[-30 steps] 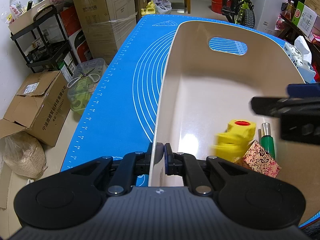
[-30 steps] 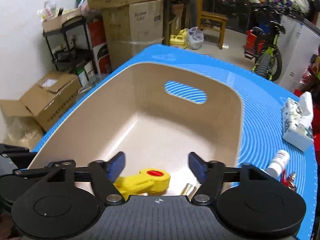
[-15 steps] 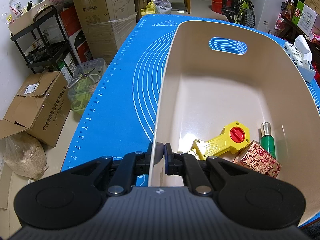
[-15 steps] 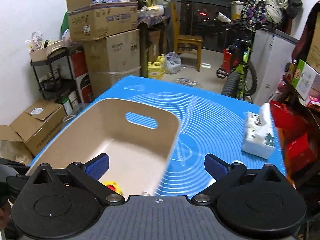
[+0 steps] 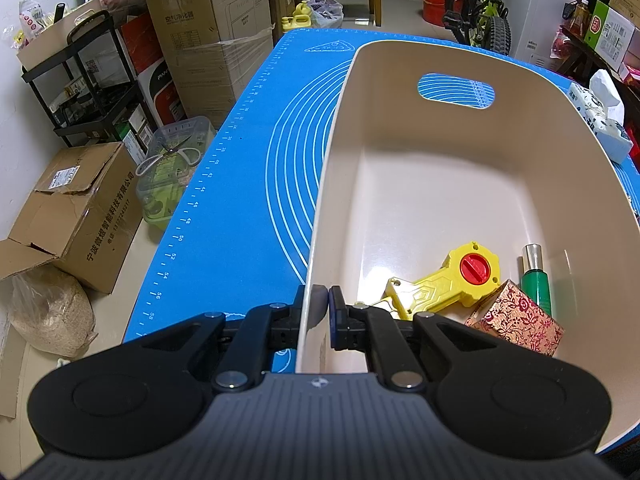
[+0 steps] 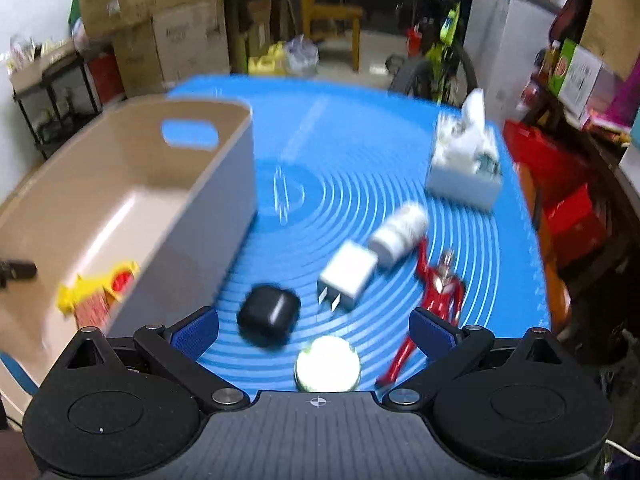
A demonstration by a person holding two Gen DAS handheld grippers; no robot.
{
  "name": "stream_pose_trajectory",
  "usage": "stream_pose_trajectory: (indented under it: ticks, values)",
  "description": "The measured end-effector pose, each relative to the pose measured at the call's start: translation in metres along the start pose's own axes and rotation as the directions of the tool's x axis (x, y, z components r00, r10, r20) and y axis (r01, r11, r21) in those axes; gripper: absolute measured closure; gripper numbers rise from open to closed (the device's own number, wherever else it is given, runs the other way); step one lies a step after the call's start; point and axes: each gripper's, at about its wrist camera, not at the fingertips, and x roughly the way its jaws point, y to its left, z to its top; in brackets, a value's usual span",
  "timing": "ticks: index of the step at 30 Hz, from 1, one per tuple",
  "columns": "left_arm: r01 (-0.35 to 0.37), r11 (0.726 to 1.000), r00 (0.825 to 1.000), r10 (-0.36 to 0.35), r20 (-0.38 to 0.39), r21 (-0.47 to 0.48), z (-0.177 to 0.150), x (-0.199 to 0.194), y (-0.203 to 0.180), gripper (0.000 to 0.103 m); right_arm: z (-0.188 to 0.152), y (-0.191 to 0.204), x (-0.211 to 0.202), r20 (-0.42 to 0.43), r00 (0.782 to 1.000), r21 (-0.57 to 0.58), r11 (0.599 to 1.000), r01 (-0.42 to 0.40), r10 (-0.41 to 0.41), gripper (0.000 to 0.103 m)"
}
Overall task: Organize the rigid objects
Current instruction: 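Move the right tool to the green round tin and grasp it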
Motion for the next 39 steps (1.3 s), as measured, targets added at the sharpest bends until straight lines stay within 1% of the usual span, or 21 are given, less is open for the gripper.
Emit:
stream_pose_trajectory:
  ticks: [2,4,6,14,15,19,20,21,27,30,35,39]
  values:
    - [0.0,1.0,1.0,0.0,0.0,0.0,0.0,0.0,0.0,0.092,-0.006,0.0,0.011,-0.023,1.0,-0.025,1.0,0.011,-0.012,0.003]
    - [0.001,1.0,1.0,-0.001,0.0,-0.001,0.0,0.0,0.0,0.092,-0.01,0.005,0.019,-0.043,0.999,-0.043,0.999,0.02,-0.021,0.006]
    - [0.0,1.0,1.0,0.0,0.0,0.0,0.0,0.0,0.0,0.092,-0.014,0.005,0.028,-0.055,0.998,-0.059,0.998,0.011,-0.014,0.013]
    - [0.0,1.0,1.0,0.0,0.0,0.0,0.0,0.0,0.0,0.092,-0.02,0.0,0.052,-0.078,0.997,-0.104,0.994,0.014,-0.022,0.03]
    - [0.0,1.0,1.0,0.0,0.0,0.0,0.0,0.0,0.0,0.092,-0.02,-0.001,0.054,-0.081,0.996,-0.106,0.994,0.014,-0.022,0.034]
    - [-0.001,1.0,1.0,0.001,-0.001,0.0,0.0,0.0,0.0,0.092,-0.022,-0.003,0.054,-0.075,0.997,-0.097,0.995,-0.009,0.002,0.04]
    - [-0.001,1.0,1.0,0.001,-0.001,0.0,0.0,0.0,0.0,0.092,-0.022,-0.003,0.054,-0.08,0.997,-0.089,0.996,-0.02,0.012,0.046]
    - [-0.001,1.0,1.0,0.001,-0.001,0.0,0.0,0.0,0.0,0.092,-0.022,-0.004,0.054,-0.081,0.997,-0.086,0.996,-0.021,0.014,0.048]
    - [-0.002,1.0,1.0,0.002,-0.001,0.001,0.0,0.0,0.0,0.091,-0.022,-0.004,0.052,-0.087,0.996,-0.083,0.996,-0.014,0.007,0.049]
    - [-0.002,1.0,1.0,0.002,-0.001,0.0,0.0,0.0,0.0,0.091,-0.021,-0.005,0.046,-0.067,0.998,-0.077,0.997,-0.001,-0.004,0.049]
    - [-0.003,1.0,1.0,0.003,-0.001,0.001,0.0,0.0,0.001,0.091,-0.01,-0.006,0.024,0.011,1.0,-0.038,0.999,0.01,-0.009,0.049]
    - [-0.003,1.0,1.0,0.003,-0.001,0.0,0.0,0.0,0.001,0.091,0.002,-0.002,0.003,0.094,0.996,-0.016,1.0,0.013,-0.012,0.049]
